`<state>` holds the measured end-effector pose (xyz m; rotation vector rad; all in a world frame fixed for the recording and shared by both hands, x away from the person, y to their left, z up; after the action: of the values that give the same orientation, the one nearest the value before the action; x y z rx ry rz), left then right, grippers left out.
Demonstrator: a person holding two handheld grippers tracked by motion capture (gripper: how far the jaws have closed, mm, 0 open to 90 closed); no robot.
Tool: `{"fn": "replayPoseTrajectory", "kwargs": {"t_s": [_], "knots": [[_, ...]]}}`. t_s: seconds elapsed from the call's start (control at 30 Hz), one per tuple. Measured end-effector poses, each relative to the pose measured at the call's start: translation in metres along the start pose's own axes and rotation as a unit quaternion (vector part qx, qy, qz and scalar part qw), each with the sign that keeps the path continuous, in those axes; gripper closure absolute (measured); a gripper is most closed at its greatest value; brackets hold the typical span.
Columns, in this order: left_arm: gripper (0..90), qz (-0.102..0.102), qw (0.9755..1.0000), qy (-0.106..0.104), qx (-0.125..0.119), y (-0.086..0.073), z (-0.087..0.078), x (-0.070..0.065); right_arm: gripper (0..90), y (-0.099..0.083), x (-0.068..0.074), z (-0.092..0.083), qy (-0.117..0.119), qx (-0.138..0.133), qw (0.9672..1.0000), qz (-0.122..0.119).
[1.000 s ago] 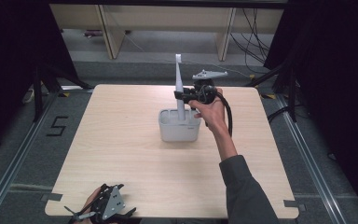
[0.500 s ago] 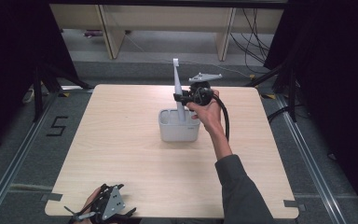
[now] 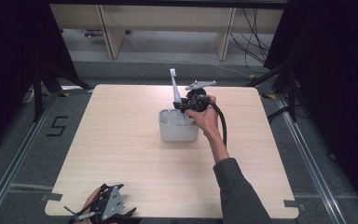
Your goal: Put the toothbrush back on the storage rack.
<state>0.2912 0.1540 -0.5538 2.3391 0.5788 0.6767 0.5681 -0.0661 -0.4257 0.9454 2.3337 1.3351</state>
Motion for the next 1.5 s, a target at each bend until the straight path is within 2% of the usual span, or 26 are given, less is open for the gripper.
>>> {"fn": "replayPoseTrajectory", "kwargs": {"t_s": [0.03, 0.1, 0.27, 0.3, 0.37, 0.4, 0.43, 0.47, 0.5, 0.53, 0.57, 0.6, 0.63, 0.67, 0.7, 0.73, 0.77, 0.83, 0.9, 1.1, 1.13, 1.17, 1.23, 1.3, 1.43, 1.5], "knots": [[14.9, 0.0, 1.0, 0.0, 0.0, 0.0, 0.0, 0.0, 67.0, -0.002, 0.001, -0.001, -0.002, 0.011, 0.9999, 0.008], [14.9, -0.001, 1.0, 0.0, 0.0, 0.0, 0.0, 0.0, 67.0, -0.004, 0.001, 0.001, -0.004, 0.01, 0.9999, -0.002], [14.9, 0.0, 1.0, -0.005, 0.001, 0.0, 0.0, -0.001, 66.9, -0.015, 0.004, 0.007, -0.006, 0.044, 0.999, -0.001], [14.9, -0.001, 1.0, -0.001, 0.0, 0.0, 0.0, 0.0, 67.0, -0.016, 0.003, 0.009, -0.008, 0.043, 0.999, -0.01], [14.9, -0.001, 1.0, -0.001, 0.0, 0.0, 0.0, 0.0, 66.9, -0.018, 0.005, 0.01, -0.006, 0.056, 0.9984, -0.005], [14.9, -0.001, 1.0, 0.0, 0.001, 0.0, 0.0, 0.0, 66.9, -0.019, 0.005, 0.012, -0.005, 0.055, 0.9984, -0.01], [14.9, 0.0, 1.0, 0.0, 0.0, 0.0, 0.0, 0.0, 66.9, -0.019, 0.007, 0.013, -0.007, 0.059, 0.9982, 0.001], [14.9, -0.001, 1.0, 0.0, 0.0, 0.0, 0.0, 0.0, 66.9, -0.02, 0.006, 0.014, -0.008, 0.06, 0.9982, -0.002], [14.9, -0.001, 1.0, 0.0, 0.0, 0.0, 0.0, 0.0, 67.0, -0.021, 0.007, 0.014, -0.007, 0.071, 0.9975, -0.001], [14.9, -0.001, 1.0, 0.0, 0.0, 0.0, 0.0, 0.0, 66.9, -0.022, 0.005, 0.016, -0.009, 0.069, 0.9975, -0.015], [14.9, 0.0, 1.0, 0.0, 0.0, 0.0, 0.0, 0.0, 67.0, -0.023, 0.006, 0.017, -0.012, 0.068, 0.9976, -0.005], [14.9, -0.001, 1.0, -0.001, -0.001, 0.0, 0.0, 0.0, 66.9, -0.024, 0.007, 0.016, -0.011, 0.081, 0.9966, -0.005], [14.9, 0.0, 1.0, -0.001, -0.001, 0.0, 0.0, 0.0, 66.9, -0.024, 0.004, 0.016, -0.012, 0.085, 0.9961, -0.018], [14.9, 0.003, 1.0, -0.005, 0.002, 0.0, -0.001, 0.0, 66.9, -0.026, 0.006, 0.019, -0.011, 0.083, 0.9965, -0.008], [14.9, -0.001, 1.0, -0.002, -0.001, 0.0, 0.0, 0.0, 66.9, -0.026, 0.005, 0.019, -0.012, 0.086, 0.996, -0.021], [14.9, 0.0, 1.0, -0.001, -0.001, 0.0, 0.0, 0.0, 66.9, -0.027, 0.005, 0.019, -0.009, 0.094, 0.9953, -0.024], [14.9, 0.0, 1.0, 0.0, -0.001, 0.0, 0.0, 0.0, 66.9, -0.028, 0.007, 0.02, -0.01, 0.094, 0.9954, -0.015], [14.9, 0.001, 1.0, 0.003, 0.0, 0.0, 0.0, 0.0, 66.9, -0.03, 0.006, 0.021, -0.012, 0.105, 0.9942, -0.018], [14.9, 0.002, 1.0, 0.0, 0.001, 0.0, 0.0, 0.0, 66.9, -0.031, 0.004, 0.022, -0.019, 0.103, 0.9943, -0.022], [14.9, 0.001, 1.0, 0.002, 0.0, 0.0, 0.0, 0.0, 66.8, -0.039, 0.006, 0.025, -0.012, 0.129, 0.9915, -0.014], [14.9, 0.002, 1.0, -0.005, 0.002, 0.0, -0.001, 0.0, 66.8, -0.04, 0.005, 0.027, -0.009, 0.126, 0.9918, -0.017], [14.9, 0.001, 1.0, 0.0, 0.001, 0.0, 0.0, 0.0, 66.8, -0.041, 0.003, 0.027, -0.013, 0.131, 0.991, -0.024], [14.9, 0.001, 1.0, 0.0, 0.001, 0.0, 0.0, 0.0, 66.8, -0.041, 0.004, 0.027, -0.008, 0.125, 0.9921, -0.009], [14.9, 0.001, 1.0, -0.005, 0.002, 0.0, 0.0, -0.001, 66.8, -0.042, 0.002, 0.026, -0.009, 0.13, 0.9913, -0.018], [14.9, 0.002, 1.0, -0.004, 0.002, 0.0, 0.0, -0.001, 66.5, -0.041, 0.003, 0.026, -0.011, 0.13, 0.9913, -0.01], [14.9, 0.002, 1.0, -0.004, 0.002, 0.0, 0.0, -0.001, 66.1, -0.041, 0.002, 0.027, -0.011, 0.129, 0.9915, -0.015]]}}
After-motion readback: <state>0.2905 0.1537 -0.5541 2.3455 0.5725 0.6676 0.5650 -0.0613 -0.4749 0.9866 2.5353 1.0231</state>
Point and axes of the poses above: each handheld gripper's, and its own axes: z roughly forward along the jaws, y roughly out of its top, x roughly to its left, the point moved 7 cm from there along z, roughly forward along the jaws, and after that the axes turned 1 degree about y, right-handed, at the moved point
